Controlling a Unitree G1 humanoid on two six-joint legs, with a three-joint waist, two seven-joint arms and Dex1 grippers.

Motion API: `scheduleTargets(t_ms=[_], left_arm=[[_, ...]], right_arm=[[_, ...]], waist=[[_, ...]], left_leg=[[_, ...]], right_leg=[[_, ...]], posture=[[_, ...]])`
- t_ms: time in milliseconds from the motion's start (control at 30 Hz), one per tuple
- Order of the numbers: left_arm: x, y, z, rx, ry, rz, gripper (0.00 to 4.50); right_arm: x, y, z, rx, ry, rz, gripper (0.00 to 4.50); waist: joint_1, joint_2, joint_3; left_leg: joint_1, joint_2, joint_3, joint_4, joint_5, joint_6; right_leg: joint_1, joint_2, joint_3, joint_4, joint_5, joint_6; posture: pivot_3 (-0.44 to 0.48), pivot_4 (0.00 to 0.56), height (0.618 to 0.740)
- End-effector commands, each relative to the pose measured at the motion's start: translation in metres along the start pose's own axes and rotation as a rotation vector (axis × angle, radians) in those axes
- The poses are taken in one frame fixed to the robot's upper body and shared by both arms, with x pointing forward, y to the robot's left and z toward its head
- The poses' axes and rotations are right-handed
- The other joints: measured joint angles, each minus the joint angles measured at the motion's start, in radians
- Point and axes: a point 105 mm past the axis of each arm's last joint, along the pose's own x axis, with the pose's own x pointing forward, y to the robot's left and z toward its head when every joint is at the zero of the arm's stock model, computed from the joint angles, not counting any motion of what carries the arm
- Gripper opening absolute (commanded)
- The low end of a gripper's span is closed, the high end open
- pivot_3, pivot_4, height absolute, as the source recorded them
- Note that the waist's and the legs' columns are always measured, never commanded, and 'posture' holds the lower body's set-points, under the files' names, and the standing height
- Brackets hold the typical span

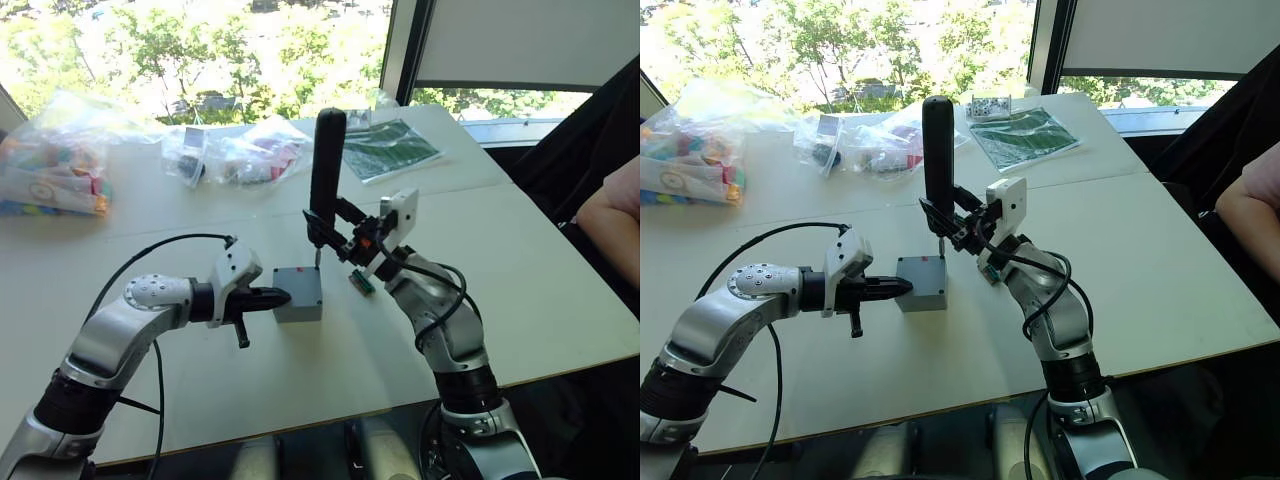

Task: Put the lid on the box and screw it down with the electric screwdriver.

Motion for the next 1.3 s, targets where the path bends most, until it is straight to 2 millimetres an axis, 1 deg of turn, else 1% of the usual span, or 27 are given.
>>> scheduleTargets(t_ms=[33, 200, 333, 667, 733, 833, 933, 1000, 1067, 1200, 1300], left_arm=[[0.001, -0.001, -0.02, -0.045, 0.074, -0.004, 0.0], [0.002, -0.001, -0.019, -0.04, 0.074, -0.006, 0.0], [0.001, -0.001, -0.018, -0.04, 0.072, -0.007, 0.0], [0.002, 0.0, -0.018, -0.042, 0.069, -0.003, 0.0], [0.002, 0.0, -0.018, -0.042, 0.069, -0.002, 0.0], [0.002, 0.0, -0.018, -0.043, 0.067, -0.001, 0.0], [0.003, 0.001, -0.018, -0.044, 0.066, 0.001, 0.0], [0.003, 0.001, -0.018, -0.045, 0.066, 0.002, 0.0], [0.002, 0.0, -0.018, -0.048, 0.066, 0.002, 0.0], [0.002, -0.001, -0.019, -0.053, 0.065, 0.004, 0.0], [0.002, -0.001, -0.019, -0.054, 0.065, 0.005, 0.0]], right_arm=[[-0.001, 0.012, -0.014, 0.0, 0.053, 0.036, 1.92], [-0.002, 0.021, -0.019, 0.02, 0.073, 0.059, 1.92], [-0.005, 0.031, -0.025, 0.011, 0.099, 0.088, 1.92], [-0.01, 0.038, -0.036, -0.061, 0.159, 0.141, 1.92], [-0.009, 0.037, -0.038, -0.068, 0.169, 0.141, 1.92], [-0.007, 0.028, -0.043, -0.024, 0.189, 0.086, 1.92], [-0.006, 0.019, -0.04, 0.058, 0.168, 0.024, 1.92], [-0.006, 0.016, -0.039, 0.085, 0.16, 0.008, 1.92], [-0.007, 0.015, -0.039, 0.087, 0.166, 0.002, 1.92], [-0.012, 0.011, -0.05, 0.051, 0.215, -0.013, 1.92], [-0.014, 0.013, -0.055, 0.018, 0.241, 0.0, 1.92]], waist=[[0.0, 0.0, 0.0], [0.0, 0.0, 0.0], [-0.002, 0.0, -0.001], [-0.003, 0.0, -0.001], [-0.003, 0.0, -0.002], [-0.003, 0.0, -0.002], [-0.003, -0.001, -0.002], [-0.002, -0.001, -0.002], [-0.003, -0.001, -0.003], [-0.003, 0.0, -0.003], [-0.003, 0.0, -0.006]], left_leg=[[0.001, 0.0, 0.0, 0.0, 0.0, 0.0], [0.011, 0.0, 0.0, -0.002, -0.001, 0.002], [0.011, 0.0, 0.0, -0.003, -0.001, 0.002], [0.011, 0.0, 0.0, -0.003, -0.002, 0.003], [0.011, 0.0, 0.0, -0.003, -0.002, 0.003], [0.011, 0.0, 0.0, -0.004, -0.002, 0.003], [0.011, 0.0, 0.0, -0.004, -0.002, 0.003], [0.011, 0.0, 0.0, -0.004, -0.002, 0.003], [0.011, 0.0, 0.0, -0.004, -0.002, 0.002], [0.011, 0.0, 0.0, -0.004, -0.002, 0.003], [0.011, 0.0, 0.0, -0.005, -0.002, 0.003]], right_leg=[[0.001, 0.0, 0.0, 0.0, 0.0, 0.0], [0.009, 0.0, 0.0, -0.001, -0.004, 0.0], [0.009, 0.0, 0.0, -0.001, -0.004, 0.0], [0.009, 0.0, 0.0, -0.002, -0.004, 0.0], [0.009, 0.0, 0.0, -0.002, -0.004, 0.0], [0.009, 0.0, 0.0, -0.002, -0.004, 0.0], [0.009, 0.0, 0.0, -0.002, -0.004, 0.0], [0.009, 0.0, 0.0, -0.002, -0.004, 0.0], [0.009, 0.0, 0.0, -0.003, -0.004, 0.0], [0.009, 0.0, 0.0, -0.003, -0.004, 0.0], [0.009, 0.0, 0.0, -0.004, -0.005, 0.001]], posture=[[0.0, 0.15, 0.74], [0.0, 0.15, 0.74], [0.0, 0.15, 0.74], [0.0, 0.15, 0.74], [0.0, 0.15, 0.74], [0.0, 0.15, 0.74], [0.0, 0.15, 0.74], [0.0, 0.15, 0.74], [0.0, 0.15, 0.74], [0.0, 0.15, 0.74], [0.0, 0.15, 0.74]])
